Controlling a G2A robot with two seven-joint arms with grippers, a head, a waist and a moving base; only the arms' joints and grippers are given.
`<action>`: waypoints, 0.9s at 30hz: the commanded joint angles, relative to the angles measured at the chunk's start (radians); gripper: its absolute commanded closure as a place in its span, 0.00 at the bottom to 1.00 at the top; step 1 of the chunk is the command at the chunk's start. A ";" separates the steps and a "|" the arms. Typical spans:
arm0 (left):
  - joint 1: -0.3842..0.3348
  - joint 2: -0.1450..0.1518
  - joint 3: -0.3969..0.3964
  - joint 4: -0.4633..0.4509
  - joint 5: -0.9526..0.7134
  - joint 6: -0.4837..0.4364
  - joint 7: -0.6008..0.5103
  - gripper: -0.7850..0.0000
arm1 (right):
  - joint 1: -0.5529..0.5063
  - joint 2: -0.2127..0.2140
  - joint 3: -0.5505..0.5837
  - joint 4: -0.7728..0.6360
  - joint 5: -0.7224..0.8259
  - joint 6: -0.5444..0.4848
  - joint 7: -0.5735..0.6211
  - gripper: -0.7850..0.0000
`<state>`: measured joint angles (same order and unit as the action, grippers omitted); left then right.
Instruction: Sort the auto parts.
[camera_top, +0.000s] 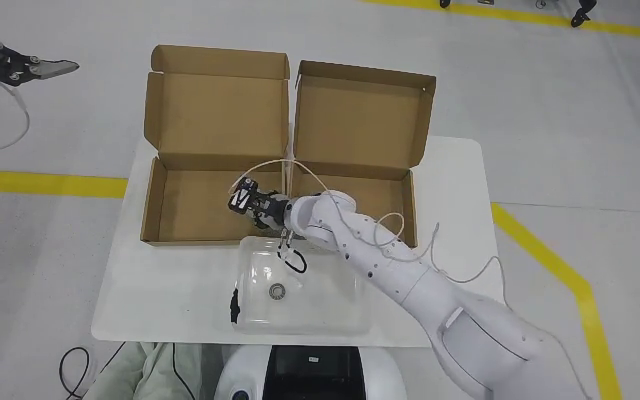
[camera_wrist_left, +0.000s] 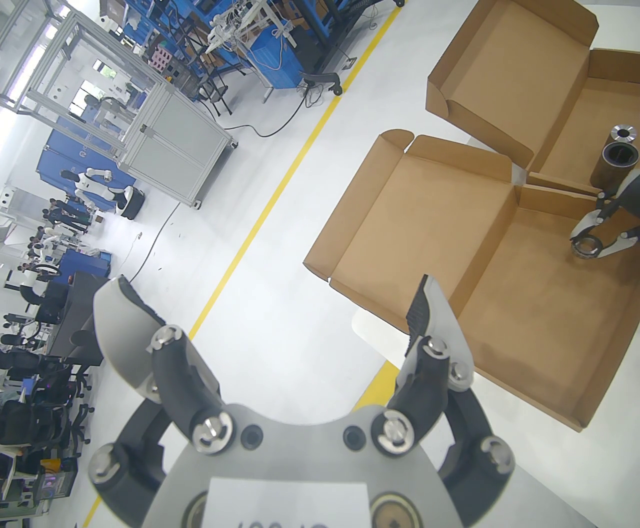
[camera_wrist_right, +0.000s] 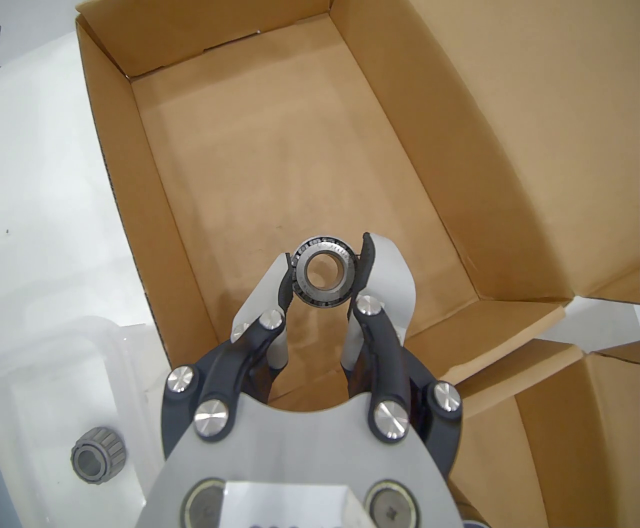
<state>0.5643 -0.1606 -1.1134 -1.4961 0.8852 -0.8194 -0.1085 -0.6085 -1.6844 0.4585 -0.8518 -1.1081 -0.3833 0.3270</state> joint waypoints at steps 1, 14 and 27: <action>0.000 0.000 0.000 0.000 0.000 0.000 0.000 0.00 | 0.012 -0.016 -0.006 0.036 0.010 -0.004 0.001 1.00; 0.000 0.000 0.000 0.000 0.000 0.000 0.000 0.00 | 0.063 -0.098 -0.026 0.218 0.025 -0.030 -0.039 0.79; 0.000 0.000 0.000 0.000 0.000 0.000 0.000 0.00 | 0.081 -0.126 -0.014 0.246 -0.012 -0.040 -0.083 0.71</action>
<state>0.5643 -0.1606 -1.1134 -1.4961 0.8852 -0.8194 -0.1085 -0.5276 -1.8104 0.4429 -0.6041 -1.1164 -0.4234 0.2461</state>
